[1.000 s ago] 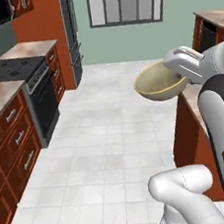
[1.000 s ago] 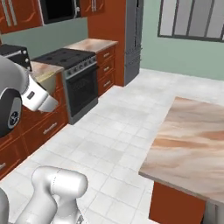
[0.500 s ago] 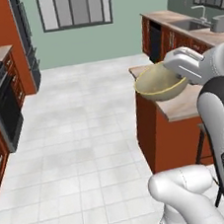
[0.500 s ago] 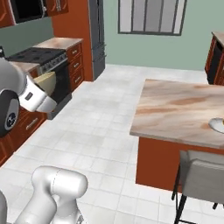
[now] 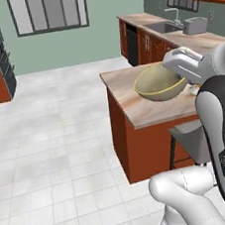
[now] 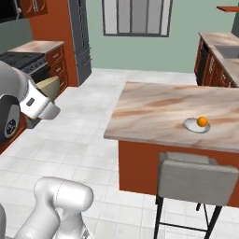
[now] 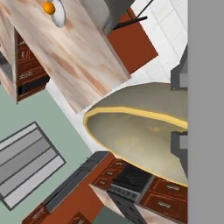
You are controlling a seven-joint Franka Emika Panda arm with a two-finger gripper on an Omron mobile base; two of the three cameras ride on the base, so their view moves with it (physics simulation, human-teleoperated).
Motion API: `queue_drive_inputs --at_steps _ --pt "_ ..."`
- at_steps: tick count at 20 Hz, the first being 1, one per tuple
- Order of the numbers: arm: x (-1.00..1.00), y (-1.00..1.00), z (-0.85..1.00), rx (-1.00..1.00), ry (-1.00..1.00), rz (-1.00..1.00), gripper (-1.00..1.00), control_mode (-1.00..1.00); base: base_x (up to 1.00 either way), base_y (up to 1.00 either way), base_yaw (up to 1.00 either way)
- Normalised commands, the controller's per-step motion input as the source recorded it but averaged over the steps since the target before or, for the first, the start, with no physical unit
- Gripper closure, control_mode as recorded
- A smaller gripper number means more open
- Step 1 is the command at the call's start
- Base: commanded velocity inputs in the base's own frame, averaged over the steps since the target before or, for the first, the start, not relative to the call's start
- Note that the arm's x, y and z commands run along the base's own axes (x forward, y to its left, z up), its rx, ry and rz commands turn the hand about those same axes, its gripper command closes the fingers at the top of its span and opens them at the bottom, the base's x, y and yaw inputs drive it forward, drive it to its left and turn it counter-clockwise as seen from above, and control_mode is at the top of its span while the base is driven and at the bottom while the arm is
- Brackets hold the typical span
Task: Take the smaller bowl and place it next to the appetizer plate on the dining counter , and place the larger bowl next to the plate with cooked food.
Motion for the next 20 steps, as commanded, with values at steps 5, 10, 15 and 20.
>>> queue_drive_inputs --at_steps 5,10,15,20 --pt "0.00 0.00 0.00 0.00 0.00 0.00 1.00 1.00 0.00 -0.88 -0.11" --pt "0.00 0.00 0.00 0.00 0.00 0.00 1.00 1.00 0.06 -0.80 -0.09" --pt "0.00 0.00 0.00 0.00 0.00 0.00 1.00 1.00 0.13 -0.74 -0.07" --pt "0.00 0.00 0.00 0.00 0.00 0.00 1.00 1.00 0.28 -0.77 -0.04"
